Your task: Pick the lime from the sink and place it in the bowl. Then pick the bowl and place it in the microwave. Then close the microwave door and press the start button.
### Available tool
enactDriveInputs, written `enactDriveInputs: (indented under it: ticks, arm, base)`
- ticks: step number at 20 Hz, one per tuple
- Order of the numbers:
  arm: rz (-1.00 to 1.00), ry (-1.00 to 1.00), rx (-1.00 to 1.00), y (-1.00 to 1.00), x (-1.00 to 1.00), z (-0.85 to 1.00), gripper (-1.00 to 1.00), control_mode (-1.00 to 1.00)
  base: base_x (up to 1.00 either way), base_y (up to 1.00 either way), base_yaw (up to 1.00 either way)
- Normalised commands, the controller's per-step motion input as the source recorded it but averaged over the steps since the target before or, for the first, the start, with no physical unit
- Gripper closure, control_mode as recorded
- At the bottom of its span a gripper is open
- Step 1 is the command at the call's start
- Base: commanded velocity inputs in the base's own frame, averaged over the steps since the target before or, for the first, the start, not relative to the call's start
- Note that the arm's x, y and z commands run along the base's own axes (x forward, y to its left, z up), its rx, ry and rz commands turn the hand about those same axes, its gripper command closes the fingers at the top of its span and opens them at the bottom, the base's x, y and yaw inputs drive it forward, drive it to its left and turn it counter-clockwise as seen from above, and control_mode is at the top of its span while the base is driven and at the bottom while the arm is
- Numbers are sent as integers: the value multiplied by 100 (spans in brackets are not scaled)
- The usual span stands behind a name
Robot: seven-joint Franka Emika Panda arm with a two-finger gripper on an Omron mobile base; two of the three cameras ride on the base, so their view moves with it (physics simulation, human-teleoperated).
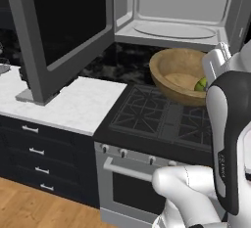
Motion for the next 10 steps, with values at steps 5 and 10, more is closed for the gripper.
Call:
enactDriveInputs:
  ticks: [5,10]
  arm:
    - [0,0,0,0,0,0,100,100]
    - [0,0,0,0,0,0,100,100]
  base:
    - [63,0,0]
    - [2,0,7]
